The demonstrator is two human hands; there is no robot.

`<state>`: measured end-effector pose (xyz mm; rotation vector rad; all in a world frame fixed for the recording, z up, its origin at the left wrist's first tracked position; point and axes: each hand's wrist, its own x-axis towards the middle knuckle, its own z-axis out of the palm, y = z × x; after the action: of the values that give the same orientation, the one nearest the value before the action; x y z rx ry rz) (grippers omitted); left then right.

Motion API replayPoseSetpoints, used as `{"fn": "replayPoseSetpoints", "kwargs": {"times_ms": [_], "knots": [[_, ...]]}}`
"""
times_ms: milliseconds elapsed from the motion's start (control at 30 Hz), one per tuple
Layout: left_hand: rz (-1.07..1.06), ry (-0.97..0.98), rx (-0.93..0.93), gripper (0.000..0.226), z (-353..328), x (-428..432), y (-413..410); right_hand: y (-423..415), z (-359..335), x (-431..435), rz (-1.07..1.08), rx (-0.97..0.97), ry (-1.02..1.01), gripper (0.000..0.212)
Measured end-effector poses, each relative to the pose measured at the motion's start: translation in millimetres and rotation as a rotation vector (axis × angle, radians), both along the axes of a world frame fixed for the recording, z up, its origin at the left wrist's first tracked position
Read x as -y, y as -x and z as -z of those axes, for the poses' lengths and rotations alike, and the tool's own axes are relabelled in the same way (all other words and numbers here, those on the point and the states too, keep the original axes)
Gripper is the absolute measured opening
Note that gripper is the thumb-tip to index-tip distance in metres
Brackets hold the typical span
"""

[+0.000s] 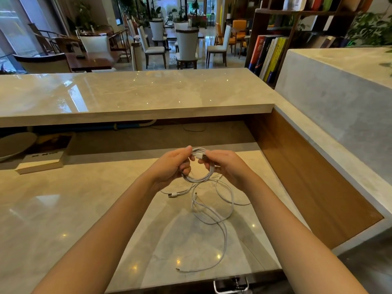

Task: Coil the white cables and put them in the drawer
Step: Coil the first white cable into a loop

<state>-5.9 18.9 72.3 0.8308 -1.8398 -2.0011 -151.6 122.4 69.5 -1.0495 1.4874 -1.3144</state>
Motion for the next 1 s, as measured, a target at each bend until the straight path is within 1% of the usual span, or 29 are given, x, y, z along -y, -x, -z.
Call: {"fn": "replayPoseSetpoints", "kwargs": {"times_ms": [100,133,167,233,300,367,500,567,633,733,833,900,1000], "knots": [[-0.016,-0.262,-0.099,0.032,6,-6,3,-2,7,3,-0.031,0.337,0.004,0.038],[-0.036,-0.359,-0.139,0.033,10,-7,3,-5,11,5,-0.021,0.376,-0.004,0.039],[-0.065,-0.449,-0.180,0.033,13,-8,3,-7,14,7,0.003,0.340,-0.021,0.039],[-0.132,-0.594,-0.256,0.034,19,-9,2,-12,18,11,0.071,0.120,-0.054,0.034],[-0.206,-0.670,-0.299,0.035,24,-9,-1,-15,18,12,0.117,-0.052,-0.051,0.026],[-0.270,-0.685,-0.298,0.036,27,-7,-4,-17,19,15,0.129,-0.117,-0.025,0.022],[-0.325,-0.615,-0.179,0.036,30,-3,-14,-23,26,29,0.183,-0.322,-0.019,0.024],[-0.346,-0.574,-0.110,0.037,34,-1,-21,-28,30,36,0.217,-0.361,-0.014,0.025],[-0.364,-0.516,-0.044,0.039,41,3,-28,-33,35,44,0.199,-0.389,-0.027,0.023],[-0.436,-0.378,0.099,0.039,52,11,-40,-43,47,54,0.200,-0.385,-0.054,0.021],[-0.466,-0.246,0.145,0.024,63,16,-58,-57,66,64,0.228,-0.346,-0.098,0.024],[-0.448,-0.129,0.155,0.014,71,17,-71,-67,81,69,0.253,-0.321,-0.129,0.025],[-0.524,-0.022,0.214,0.020,92,23,-95,-91,106,81,0.231,-0.323,-0.167,0.027]]}}
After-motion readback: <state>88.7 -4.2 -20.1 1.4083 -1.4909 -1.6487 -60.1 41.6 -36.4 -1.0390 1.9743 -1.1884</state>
